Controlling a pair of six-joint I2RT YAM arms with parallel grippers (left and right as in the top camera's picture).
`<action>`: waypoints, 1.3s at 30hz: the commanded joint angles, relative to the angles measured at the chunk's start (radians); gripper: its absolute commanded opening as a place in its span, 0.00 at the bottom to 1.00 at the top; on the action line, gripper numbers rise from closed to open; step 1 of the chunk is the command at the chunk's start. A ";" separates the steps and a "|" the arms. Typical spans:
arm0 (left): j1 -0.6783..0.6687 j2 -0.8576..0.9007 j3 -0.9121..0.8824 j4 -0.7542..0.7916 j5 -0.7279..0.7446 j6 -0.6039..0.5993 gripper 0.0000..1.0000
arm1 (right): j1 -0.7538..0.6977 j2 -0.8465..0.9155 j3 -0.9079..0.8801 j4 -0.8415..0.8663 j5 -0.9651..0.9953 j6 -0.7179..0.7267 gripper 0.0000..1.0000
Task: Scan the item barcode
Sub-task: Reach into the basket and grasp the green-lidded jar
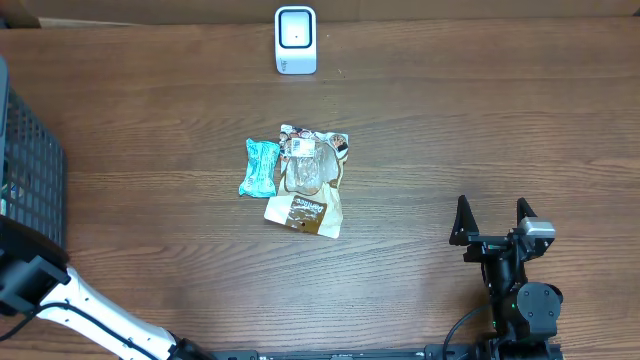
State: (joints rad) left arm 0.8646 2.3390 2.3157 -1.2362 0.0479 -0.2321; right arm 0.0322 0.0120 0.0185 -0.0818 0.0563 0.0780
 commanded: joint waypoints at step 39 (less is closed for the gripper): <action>-0.021 0.034 0.069 -0.019 0.001 0.022 0.34 | -0.006 -0.009 -0.011 0.005 0.002 0.000 1.00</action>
State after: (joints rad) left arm 0.8440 2.4348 2.3310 -1.2419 0.0044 -0.2028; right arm 0.0326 0.0120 0.0185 -0.0822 0.0563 0.0780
